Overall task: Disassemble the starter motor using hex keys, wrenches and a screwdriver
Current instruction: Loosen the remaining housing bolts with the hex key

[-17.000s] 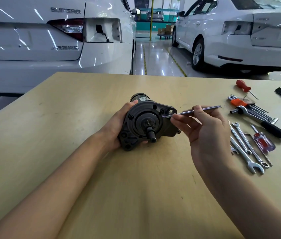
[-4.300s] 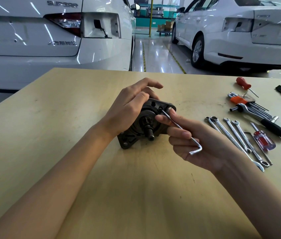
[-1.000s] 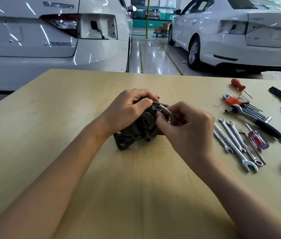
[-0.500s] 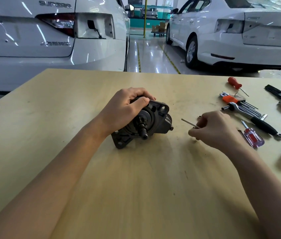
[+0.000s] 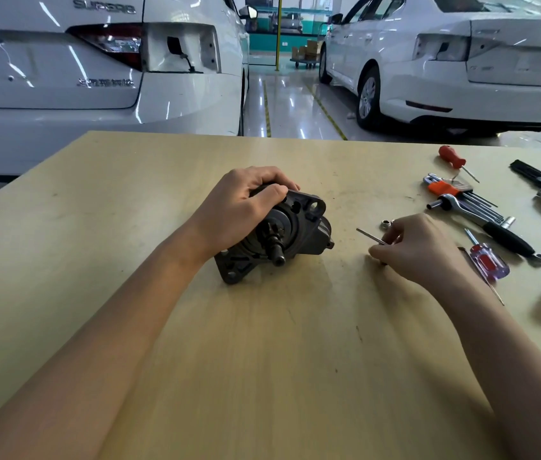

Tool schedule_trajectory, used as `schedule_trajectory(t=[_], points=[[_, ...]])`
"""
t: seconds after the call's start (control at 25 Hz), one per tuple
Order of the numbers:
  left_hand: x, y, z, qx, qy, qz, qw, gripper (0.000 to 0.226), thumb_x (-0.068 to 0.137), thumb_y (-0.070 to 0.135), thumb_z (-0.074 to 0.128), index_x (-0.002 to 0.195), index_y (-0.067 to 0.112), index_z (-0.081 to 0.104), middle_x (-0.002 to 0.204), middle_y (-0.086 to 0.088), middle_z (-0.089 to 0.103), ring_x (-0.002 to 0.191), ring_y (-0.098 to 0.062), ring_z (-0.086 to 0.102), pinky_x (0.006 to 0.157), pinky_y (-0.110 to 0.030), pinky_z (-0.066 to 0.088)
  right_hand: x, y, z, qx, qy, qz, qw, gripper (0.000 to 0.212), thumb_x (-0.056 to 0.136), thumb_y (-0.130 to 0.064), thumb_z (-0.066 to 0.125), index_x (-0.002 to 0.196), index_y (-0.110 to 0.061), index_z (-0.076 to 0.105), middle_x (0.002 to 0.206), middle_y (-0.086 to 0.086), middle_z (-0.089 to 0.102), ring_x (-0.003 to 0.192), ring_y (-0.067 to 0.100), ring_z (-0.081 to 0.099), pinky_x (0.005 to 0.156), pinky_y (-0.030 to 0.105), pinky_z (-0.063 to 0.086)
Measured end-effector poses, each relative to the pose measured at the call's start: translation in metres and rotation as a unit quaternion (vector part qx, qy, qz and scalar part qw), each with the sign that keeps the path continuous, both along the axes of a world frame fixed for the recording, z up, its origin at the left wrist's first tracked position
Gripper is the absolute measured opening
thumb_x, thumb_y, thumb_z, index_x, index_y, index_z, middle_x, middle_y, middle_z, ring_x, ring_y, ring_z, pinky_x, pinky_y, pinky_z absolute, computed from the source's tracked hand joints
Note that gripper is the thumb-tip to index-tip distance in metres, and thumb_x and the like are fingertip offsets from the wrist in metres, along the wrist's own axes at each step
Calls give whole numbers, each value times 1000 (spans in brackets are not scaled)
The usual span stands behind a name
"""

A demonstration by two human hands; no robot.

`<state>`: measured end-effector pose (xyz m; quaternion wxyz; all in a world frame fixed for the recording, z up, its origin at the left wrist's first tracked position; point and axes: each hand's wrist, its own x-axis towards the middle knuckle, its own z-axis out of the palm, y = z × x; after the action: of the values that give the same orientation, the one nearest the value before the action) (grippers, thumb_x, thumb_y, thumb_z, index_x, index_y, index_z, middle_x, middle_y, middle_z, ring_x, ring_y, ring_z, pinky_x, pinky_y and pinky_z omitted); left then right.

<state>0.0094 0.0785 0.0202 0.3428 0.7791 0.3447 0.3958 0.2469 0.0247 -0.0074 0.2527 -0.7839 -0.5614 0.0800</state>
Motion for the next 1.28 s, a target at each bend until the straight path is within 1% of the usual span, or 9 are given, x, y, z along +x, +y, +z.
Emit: schedule_trajectory(t=[0.12, 0.28, 0.44, 0.52, 0.6, 0.68, 0.8, 1.0, 1.28], points=[[-2, 2, -3, -22, -44, -10, 999, 36, 90, 27, 36, 92, 16, 70, 115, 2, 67, 109, -9, 61, 95, -29, 49, -9, -4, 10, 74, 103, 30, 991, 19, 76, -20, 73, 61, -14, 64, 48, -2, 55, 35, 3, 49, 32, 13, 31], [-12, 6, -7, -140, -196, 2, 971, 52, 102, 33, 18, 107, 12, 65, 121, -4, 63, 126, -19, 51, 113, -45, 32, -20, -5, 19, 79, 340, 49, 936, 24, 91, -25, 60, 77, -9, 72, 59, 3, 48, 42, 11, 40, 38, 24, 32], [-39, -2, -22, -190, -172, -10, 966, 39, 82, 46, 50, 115, 29, 60, 116, 10, 64, 115, -5, 56, 87, -25, 47, -21, -9, 25, 93, 466, 89, 875, 26, 92, -17, 57, 76, -10, 77, 66, 1, 58, 63, 14, 52, 59, 26, 42], [-51, -6, -26, -183, -108, -20, 977, 57, 67, 44, 66, 122, 40, 52, 121, 10, 58, 107, -3, 59, 78, -18, 49, -22, -10, 26, 120, 496, 110, 853, 21, 88, -16, 60, 78, -11, 78, 66, -2, 59, 66, 12, 49, 63, 24, 39], [-54, -8, -28, -167, -75, -24, 983, 62, 66, 30, 76, 122, 41, 54, 121, 10, 58, 105, -8, 62, 79, -19, 51, -26, -12, 29, 138, 578, 134, 793, 16, 81, -17, 62, 81, -9, 75, 67, -2, 56, 60, 10, 42, 56, 20, 35], [-51, -11, -29, -194, -123, -45, 972, 56, 70, 19, 80, 119, 35, 60, 117, 14, 63, 102, -16, 66, 81, -27, 55, -34, -15, 34, 161, 647, 165, 726, 17, 82, -16, 58, 88, -5, 70, 70, 0, 59, 57, 8, 47, 50, 17, 40], [-48, -13, -31, -216, -167, -58, 960, 54, 68, 19, 74, 119, 30, 61, 116, 10, 66, 100, -24, 68, 81, -32, 56, -51, -21, 37, 190, 669, 219, 685, 15, 80, -11, 56, 92, -4, 61, 70, 5, 67, 59, 12, 63, 57, 19, 52], [-42, -16, -34, -195, -163, -54, 965, 59, 67, 20, 75, 123, 31, 59, 126, 6, 61, 104, -26, 67, 86, -34, 55, -68, -25, 30, 181, 612, 227, 736, 3, 88, -7, 56, 89, -6, 57, 73, 11, 71, 69, 24, 72, 61, 25, 56], [-39, -18, -33, -189, -140, -66, 970, 72, 58, 27, 86, 124, 39, 58, 122, 16, 63, 105, -19, 67, 90, -33, 53, -72, -26, 23, 152, 620, 199, 744, 10, 91, -8, 52, 92, -2, 60, 84, 16, 73, 82, 27, 73, 66, 24, 56]])
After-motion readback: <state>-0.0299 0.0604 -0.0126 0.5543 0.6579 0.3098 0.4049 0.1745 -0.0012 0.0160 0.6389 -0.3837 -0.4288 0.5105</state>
